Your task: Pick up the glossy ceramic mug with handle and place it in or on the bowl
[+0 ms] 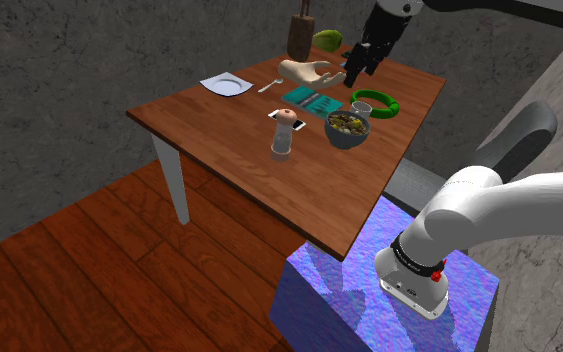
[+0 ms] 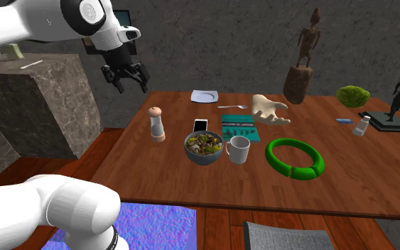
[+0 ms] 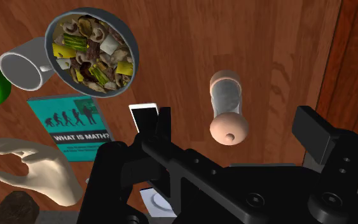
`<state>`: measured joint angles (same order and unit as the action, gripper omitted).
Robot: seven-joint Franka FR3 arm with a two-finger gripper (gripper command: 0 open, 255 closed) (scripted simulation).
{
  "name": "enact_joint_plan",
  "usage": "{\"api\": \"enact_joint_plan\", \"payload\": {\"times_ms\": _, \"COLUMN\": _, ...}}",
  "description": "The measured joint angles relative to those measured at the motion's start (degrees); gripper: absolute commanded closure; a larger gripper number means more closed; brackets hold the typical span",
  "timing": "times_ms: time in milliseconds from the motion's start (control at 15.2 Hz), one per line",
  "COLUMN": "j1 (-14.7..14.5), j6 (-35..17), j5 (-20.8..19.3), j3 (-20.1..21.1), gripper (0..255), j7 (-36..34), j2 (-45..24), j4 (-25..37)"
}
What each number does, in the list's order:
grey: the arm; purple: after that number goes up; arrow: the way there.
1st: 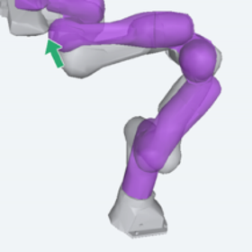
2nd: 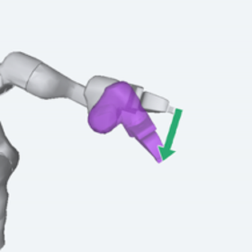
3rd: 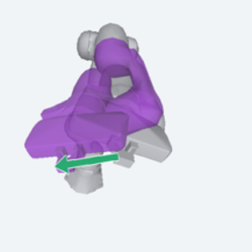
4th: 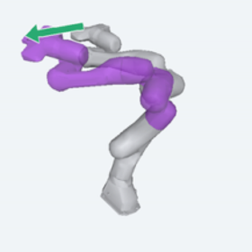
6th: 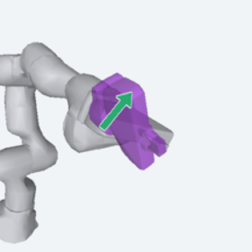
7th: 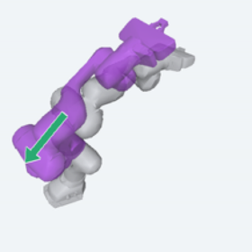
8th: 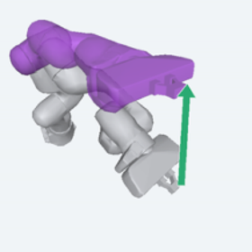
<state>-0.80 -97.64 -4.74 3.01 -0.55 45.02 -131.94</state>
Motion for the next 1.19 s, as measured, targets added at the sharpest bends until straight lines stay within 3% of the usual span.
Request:
{"api": "enact_joint_plan", "payload": {"times_ms": 198, "j1": 0.28, "j6": -1.05, "j5": -0.61, "j3": -1.74, "gripper": 0, "j7": 1.92, "j2": -0.36, "j4": -0.81}}
{"api": "enact_joint_plan", "payload": {"times_ms": 660, "j1": 1.72, "j6": -6.38, "j5": -3.53, "j3": -10.99, "gripper": 0, "j7": 12.47, "j2": -4.15, "j4": -3.01}}
{"api": "enact_joint_plan", "payload": {"times_ms": 1188, "j1": 2.33, "j6": -13.20, "j5": -4.80, "j3": -22.17, "gripper": 0, "j7": 25.60, "j2": -14.98, "j4": -0.03}}
